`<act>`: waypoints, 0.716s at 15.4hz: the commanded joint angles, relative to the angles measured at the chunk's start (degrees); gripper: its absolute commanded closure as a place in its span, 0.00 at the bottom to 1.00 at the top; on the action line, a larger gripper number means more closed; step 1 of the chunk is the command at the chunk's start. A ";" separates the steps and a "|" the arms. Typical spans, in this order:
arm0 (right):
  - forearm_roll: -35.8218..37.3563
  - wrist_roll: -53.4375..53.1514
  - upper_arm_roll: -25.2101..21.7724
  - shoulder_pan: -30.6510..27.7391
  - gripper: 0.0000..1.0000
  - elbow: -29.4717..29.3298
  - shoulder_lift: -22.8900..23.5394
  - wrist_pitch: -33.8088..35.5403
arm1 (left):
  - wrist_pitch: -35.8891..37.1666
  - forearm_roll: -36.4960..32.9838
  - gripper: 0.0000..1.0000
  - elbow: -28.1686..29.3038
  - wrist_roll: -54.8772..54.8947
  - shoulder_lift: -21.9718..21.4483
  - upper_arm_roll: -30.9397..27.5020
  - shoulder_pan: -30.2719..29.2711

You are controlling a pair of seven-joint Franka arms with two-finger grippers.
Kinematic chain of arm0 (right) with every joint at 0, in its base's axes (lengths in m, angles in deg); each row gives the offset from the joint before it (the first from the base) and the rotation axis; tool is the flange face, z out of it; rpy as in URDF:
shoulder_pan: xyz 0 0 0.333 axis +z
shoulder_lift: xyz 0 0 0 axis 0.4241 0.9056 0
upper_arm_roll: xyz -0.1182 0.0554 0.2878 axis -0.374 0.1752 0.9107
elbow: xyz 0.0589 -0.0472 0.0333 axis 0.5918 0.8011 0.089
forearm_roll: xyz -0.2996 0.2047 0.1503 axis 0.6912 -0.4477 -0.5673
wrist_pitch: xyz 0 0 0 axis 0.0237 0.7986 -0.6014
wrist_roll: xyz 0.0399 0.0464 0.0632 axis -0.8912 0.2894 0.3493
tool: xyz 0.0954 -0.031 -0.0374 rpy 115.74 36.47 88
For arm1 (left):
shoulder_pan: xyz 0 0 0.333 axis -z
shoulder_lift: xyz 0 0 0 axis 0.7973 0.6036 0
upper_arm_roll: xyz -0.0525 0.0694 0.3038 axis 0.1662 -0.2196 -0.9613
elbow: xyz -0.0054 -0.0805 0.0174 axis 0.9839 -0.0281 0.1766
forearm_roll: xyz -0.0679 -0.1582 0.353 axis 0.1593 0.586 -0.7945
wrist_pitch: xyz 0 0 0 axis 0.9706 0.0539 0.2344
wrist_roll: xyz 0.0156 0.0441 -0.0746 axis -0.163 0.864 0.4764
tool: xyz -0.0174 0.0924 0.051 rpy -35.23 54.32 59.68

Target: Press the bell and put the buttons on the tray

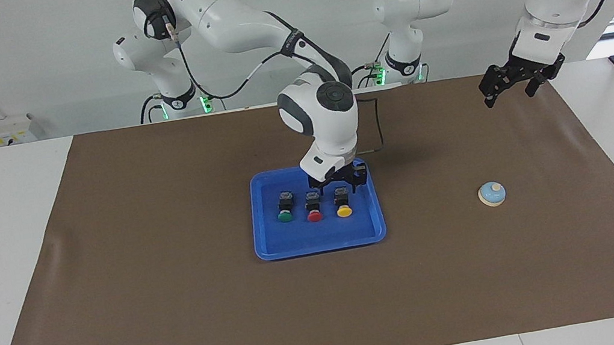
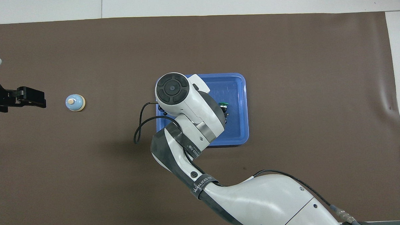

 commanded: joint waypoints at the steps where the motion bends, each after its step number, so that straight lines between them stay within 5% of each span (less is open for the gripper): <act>1: 0.13 0.78 -0.20 -2.42 0.00 -1.42 -3.28 1.96 | -0.13 0.49 0.00 0.98 0.08 -1.19 -0.13 -0.09; 6: 0.39 15.16 -0.46 -14.53 0.00 8.14 -19.00 6.86 | -0.13 0.49 0.00 0.98 0.08 -1.19 -0.13 -0.18; 11: 0.39 33.62 -0.55 -27.02 0.00 8.86 -28.16 16.96 | -0.13 0.49 0.00 0.98 0.08 -1.19 -0.13 -0.18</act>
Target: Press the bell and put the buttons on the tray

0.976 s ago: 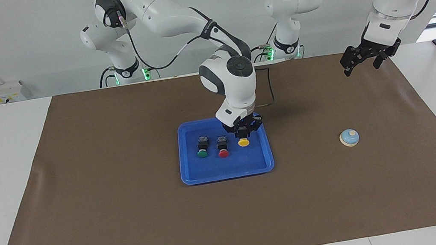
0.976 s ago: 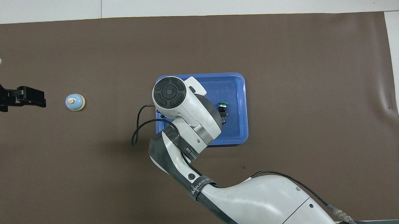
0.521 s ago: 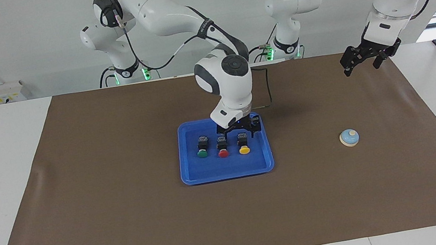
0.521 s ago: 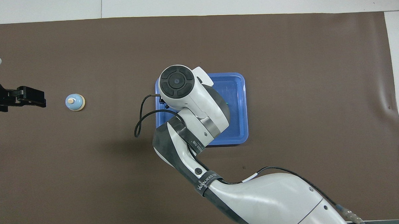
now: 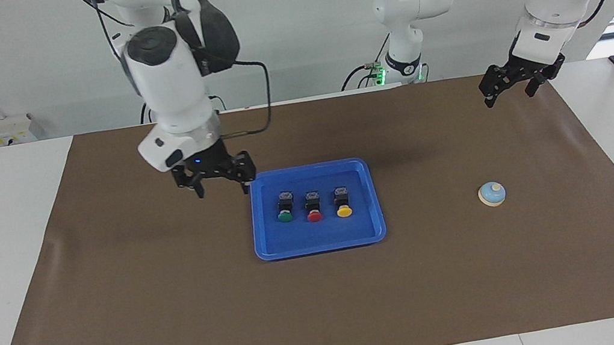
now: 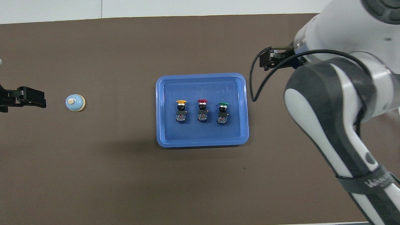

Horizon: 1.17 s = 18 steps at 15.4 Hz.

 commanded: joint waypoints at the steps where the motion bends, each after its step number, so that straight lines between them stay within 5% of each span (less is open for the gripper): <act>1: -0.10 8.67 0.94 -4.95 0.00 3.23 -5.28 4.29 | -0.13 0.49 0.00 0.98 0.08 -1.19 -0.13 -0.18; 5: -0.01 19.05 0.85 -10.77 0.00 3.06 -6.61 6.34 | -0.13 0.49 0.00 0.98 0.08 -1.19 -0.13 -0.18; 13: -0.01 19.33 0.94 -12.44 0.00 15.00 -12.14 5.11 | -0.13 0.49 0.00 0.98 0.08 -1.19 -0.13 -0.18; 18: -0.10 19.42 0.94 -12.88 0.00 13.52 -11.53 5.37 | -0.13 0.49 0.00 0.98 0.08 -1.19 -0.13 -0.18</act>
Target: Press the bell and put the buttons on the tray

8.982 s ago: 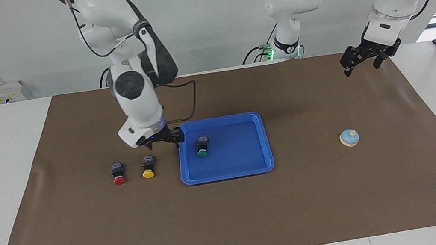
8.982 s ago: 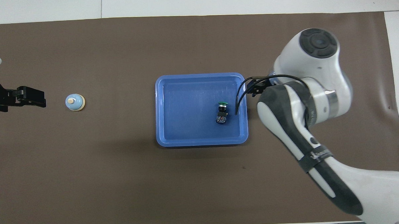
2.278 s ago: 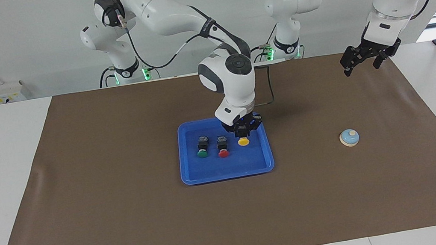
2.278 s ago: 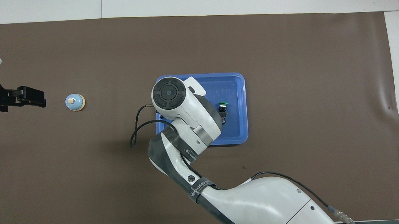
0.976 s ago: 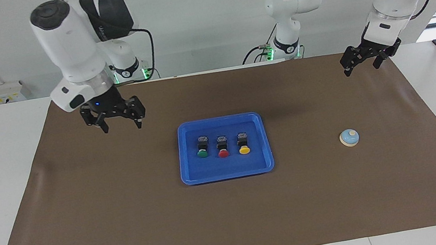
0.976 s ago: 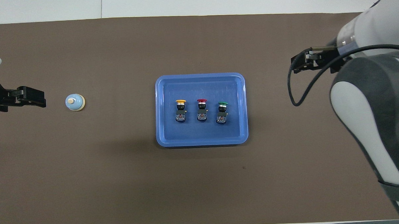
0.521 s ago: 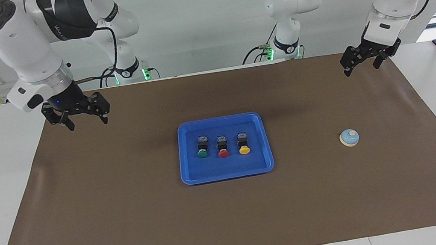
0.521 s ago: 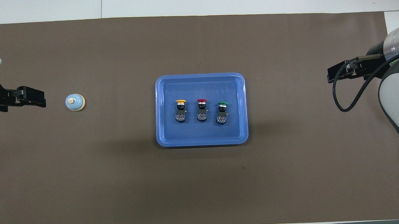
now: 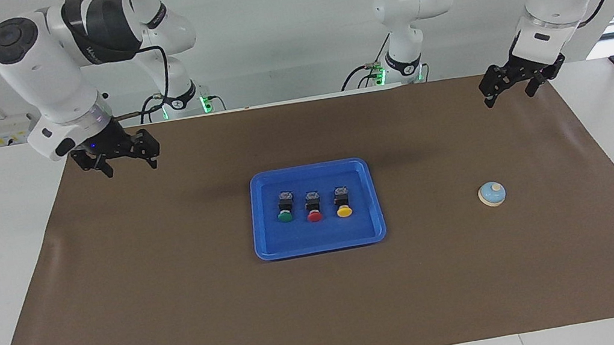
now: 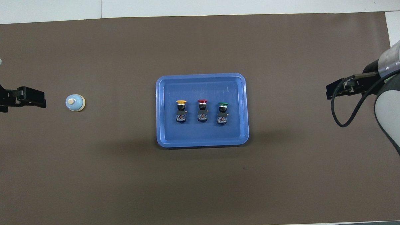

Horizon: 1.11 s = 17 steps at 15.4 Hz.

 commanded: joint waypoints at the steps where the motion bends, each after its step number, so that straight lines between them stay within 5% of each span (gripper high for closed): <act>1: -0.02 1.53 0.89 -1.94 0.00 0.36 -0.84 -0.80 | -0.13 0.49 0.00 0.98 0.08 -1.19 -0.13 -0.09; 6: -0.11 1.44 0.89 -2.13 0.00 0.53 -0.93 -0.18 | -0.48 0.49 0.00 1.33 -0.53 -1.45 -0.13 -0.09; 7: -0.11 1.44 0.89 -2.13 0.00 0.62 -0.93 -0.09 | -1.18 0.58 0.07 1.59 -0.45 -1.54 -0.13 -0.18; 8: -0.02 1.44 0.89 -2.04 0.00 0.70 -1.02 -0.01 | -1.88 0.58 0.59 1.59 -0.36 -1.54 -0.13 -0.18; 9: -0.02 1.35 0.89 -2.04 0.00 0.70 -1.02 0.78 | -1.98 0.58 0.90 1.77 -0.44 -1.54 -0.13 -0.18; 10: -0.02 1.35 0.89 -2.12 0.00 0.70 -1.02 0.96 | -1.72 0.58 1.00 1.86 -0.62 -1.63 -0.13 -0.18; 13: -0.02 1.35 0.89 -2.13 0.00 0.97 -1.11 1.05 | -4.34 0.58 1.00 3.00 -0.53 -0.50 -0.22 -1.49; 17: -0.02 1.17 0.89 -2.21 0.00 0.97 -1.11 1.05 | -16.98 0.58 1.00 11.69 0.43 3.88 -0.22 -1.67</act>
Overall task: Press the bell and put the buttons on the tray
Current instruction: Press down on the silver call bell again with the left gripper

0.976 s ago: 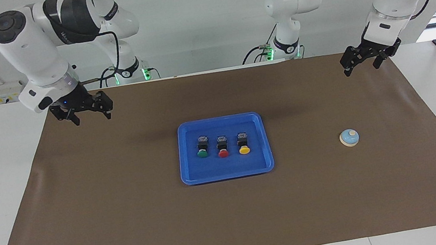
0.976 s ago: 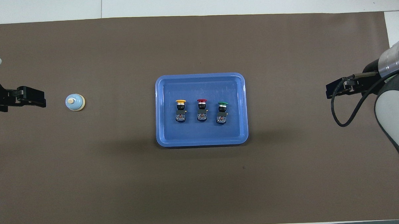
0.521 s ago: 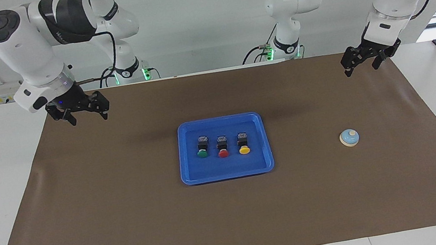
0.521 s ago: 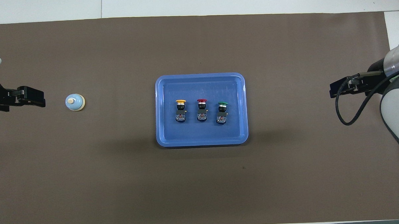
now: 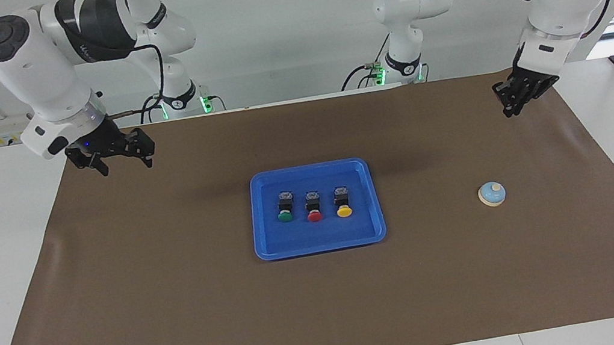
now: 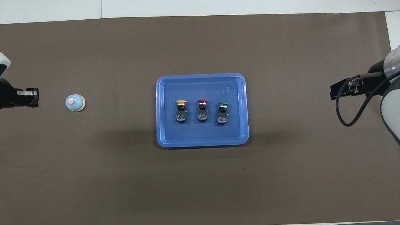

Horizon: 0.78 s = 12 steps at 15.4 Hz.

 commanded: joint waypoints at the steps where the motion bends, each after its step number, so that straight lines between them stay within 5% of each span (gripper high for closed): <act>1: -0.03 1.15 0.77 -1.58 0.00 1.00 -1.02 0.45 | -8.66 0.49 1.00 4.74 1.45 4.99 0.18 -0.68; 12: -0.03 1.15 0.86 -1.49 0.00 0.82 -1.55 0.45 | -22.82 0.49 1.00 6.84 4.45 16.43 0.18 -3.14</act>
